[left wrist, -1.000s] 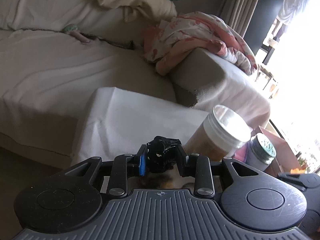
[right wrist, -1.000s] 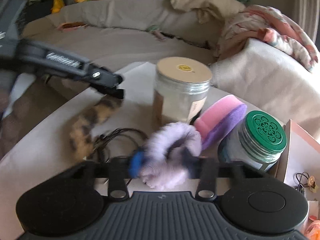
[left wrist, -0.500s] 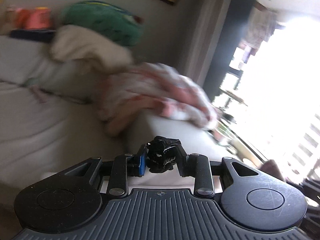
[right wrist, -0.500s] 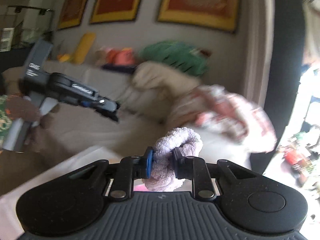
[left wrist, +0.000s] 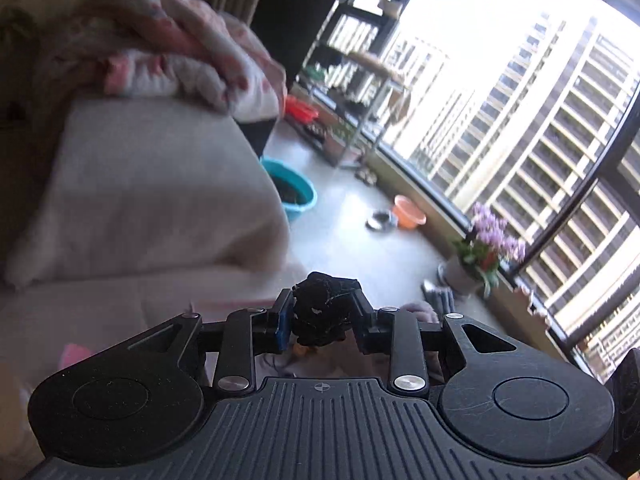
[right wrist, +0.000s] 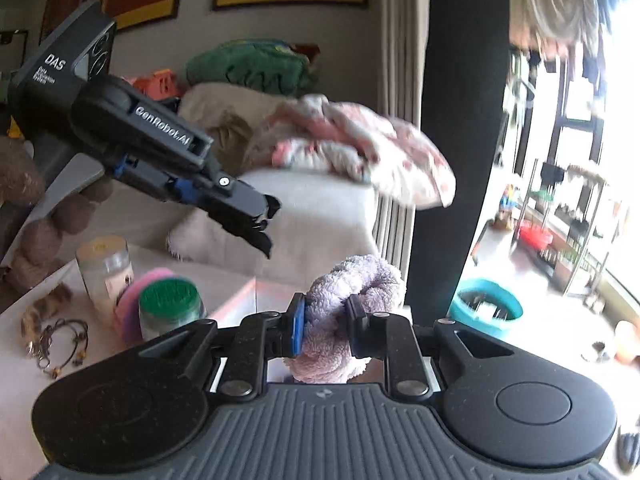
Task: Organize soft objects
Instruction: 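Drop the scrunchie into the pink box with the right tool while the left drops the clip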
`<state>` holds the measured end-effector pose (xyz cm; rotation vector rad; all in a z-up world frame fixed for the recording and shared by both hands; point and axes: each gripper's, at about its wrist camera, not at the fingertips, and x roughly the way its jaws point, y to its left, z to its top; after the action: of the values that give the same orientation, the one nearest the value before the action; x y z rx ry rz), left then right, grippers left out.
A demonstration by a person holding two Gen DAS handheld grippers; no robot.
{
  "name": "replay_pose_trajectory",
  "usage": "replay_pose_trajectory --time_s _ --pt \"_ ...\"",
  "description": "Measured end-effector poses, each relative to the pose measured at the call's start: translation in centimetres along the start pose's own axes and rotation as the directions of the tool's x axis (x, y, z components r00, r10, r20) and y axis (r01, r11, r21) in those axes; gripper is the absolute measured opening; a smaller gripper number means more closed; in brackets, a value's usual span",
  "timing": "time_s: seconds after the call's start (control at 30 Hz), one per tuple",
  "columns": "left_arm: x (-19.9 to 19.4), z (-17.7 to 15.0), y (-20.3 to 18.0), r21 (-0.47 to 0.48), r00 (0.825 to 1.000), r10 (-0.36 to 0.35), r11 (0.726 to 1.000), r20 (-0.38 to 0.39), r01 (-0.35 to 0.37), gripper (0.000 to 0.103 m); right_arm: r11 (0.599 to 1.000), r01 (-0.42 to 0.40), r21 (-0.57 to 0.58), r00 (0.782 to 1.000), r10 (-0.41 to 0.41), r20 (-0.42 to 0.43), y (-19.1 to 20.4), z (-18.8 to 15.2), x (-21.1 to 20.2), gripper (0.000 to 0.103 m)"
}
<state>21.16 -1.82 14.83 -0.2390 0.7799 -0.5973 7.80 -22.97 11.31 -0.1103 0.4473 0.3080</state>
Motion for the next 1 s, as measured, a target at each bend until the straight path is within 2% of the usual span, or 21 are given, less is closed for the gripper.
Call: replay_pose_trajectory --time_s 0.07,0.13,0.2,0.27,0.37,0.4,0.53,0.67,0.73,0.83,1.0 --pt "1.7 -0.7 -0.4 0.009 0.998 0.024 1.0 -0.055 -0.024 0.033 0.999 -0.03 0.018 0.999 0.03 -0.027 -0.2 -1.2 0.5 0.026" --pt "3.1 -1.5 -0.6 0.042 0.993 0.06 0.998 -0.099 -0.056 0.033 0.998 -0.059 0.036 0.997 0.061 -0.04 0.0 -2.3 0.7 0.034" --pt "3.6 -2.3 -0.5 0.08 0.987 0.111 0.992 -0.116 -0.102 0.033 0.996 -0.08 0.039 0.996 0.082 -0.047 0.5 -3.2 0.2 0.048" --pt "3.6 -2.5 -0.6 0.121 0.988 0.118 0.987 -0.096 -0.106 0.033 0.995 -0.09 0.041 0.995 0.092 -0.04 0.6 -3.7 -0.1 0.052" --pt "2.2 -3.0 -0.7 0.116 0.998 0.025 0.993 -0.063 -0.018 0.033 0.994 -0.096 0.049 0.994 0.098 -0.039 0.8 -4.0 -0.4 0.053" --pt "1.8 -3.1 -0.9 0.12 0.998 0.026 0.993 -0.05 -0.02 0.033 0.994 -0.095 0.055 0.994 0.098 -0.04 0.8 -4.0 -0.4 0.053" --pt "-0.7 -3.8 -1.4 0.16 0.996 0.086 0.983 0.038 -0.091 0.033 0.994 -0.088 0.069 0.994 0.092 -0.056 1.1 -3.7 0.1 0.054" --pt "-4.9 -6.5 -0.4 0.163 0.986 0.141 0.974 0.09 -0.154 0.033 0.996 -0.066 0.053 0.994 0.07 -0.082 2.1 -3.5 0.4 0.054" --pt "-6.6 -7.9 0.7 0.146 0.974 0.2 0.966 0.107 -0.215 0.033 0.997 -0.062 0.045 0.994 0.066 -0.091 2.7 -3.3 0.5 0.054" --pt "-10.0 -9.8 3.3 0.07 0.946 0.295 0.949 0.135 -0.306 0.033 0.998 -0.057 0.032 0.993 0.06 -0.102 3.9 -2.7 1.1 0.054" --pt "-15.8 -12.8 8.3 -0.108 0.873 0.456 0.89 0.172 -0.443 0.033 0.998 -0.061 0.01 0.992 0.062 -0.113 6.5 -1.5 1.7 0.06"
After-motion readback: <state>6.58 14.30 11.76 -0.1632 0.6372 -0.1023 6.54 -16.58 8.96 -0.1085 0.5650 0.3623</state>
